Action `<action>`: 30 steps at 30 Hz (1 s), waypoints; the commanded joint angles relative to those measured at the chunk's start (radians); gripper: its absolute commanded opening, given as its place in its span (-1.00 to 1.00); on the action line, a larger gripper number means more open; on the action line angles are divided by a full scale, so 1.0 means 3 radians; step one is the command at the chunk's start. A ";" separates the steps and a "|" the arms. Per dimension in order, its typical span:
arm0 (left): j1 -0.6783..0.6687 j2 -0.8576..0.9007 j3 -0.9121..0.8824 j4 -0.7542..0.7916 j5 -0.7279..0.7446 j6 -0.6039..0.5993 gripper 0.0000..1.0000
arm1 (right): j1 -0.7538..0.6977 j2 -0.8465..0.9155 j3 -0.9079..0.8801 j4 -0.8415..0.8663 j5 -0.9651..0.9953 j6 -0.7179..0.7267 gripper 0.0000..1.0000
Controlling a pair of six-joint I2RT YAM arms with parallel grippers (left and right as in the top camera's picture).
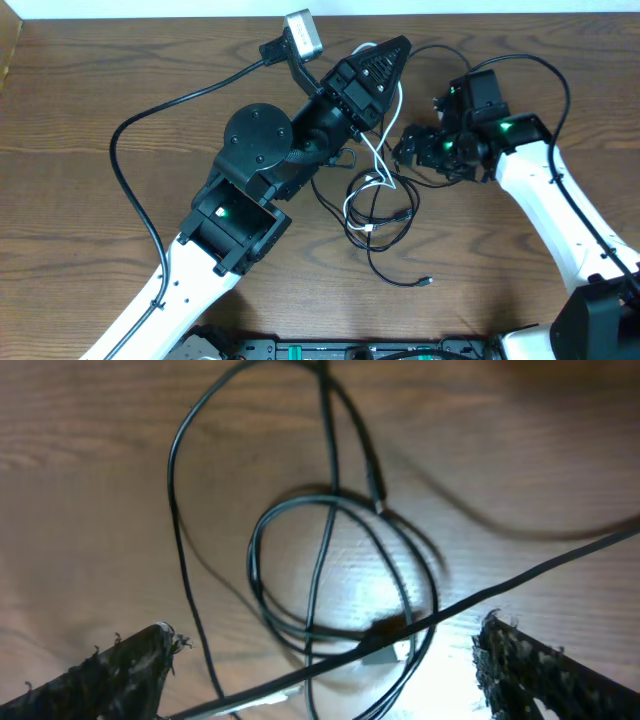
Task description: Untangle cables
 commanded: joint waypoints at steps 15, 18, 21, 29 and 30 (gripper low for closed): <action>0.0009 -0.0009 0.0058 0.0037 0.0055 -0.0017 -0.85 | 0.0178 0.0033 -0.0027 -0.0078 -0.0160 0.0245 -0.44; 0.0009 -0.0009 0.0058 0.0036 0.0055 -0.0017 -0.85 | 0.0178 0.0033 -0.0027 -0.0083 -0.0161 0.0249 -0.59; 0.0009 -0.0009 0.0058 0.0038 0.0055 -0.0017 -0.85 | 0.0179 0.0033 -0.0027 -0.0109 -0.0170 0.0329 -0.78; 0.0009 -0.0009 0.0058 0.0033 0.0057 -0.0017 -0.85 | 0.0286 0.0051 -0.0191 0.0057 -0.0144 0.0455 -0.86; 0.0009 -0.0009 0.0058 0.0027 0.0056 -0.0017 -0.85 | 0.0308 0.0051 -0.0220 0.0121 -0.0184 0.0468 -0.86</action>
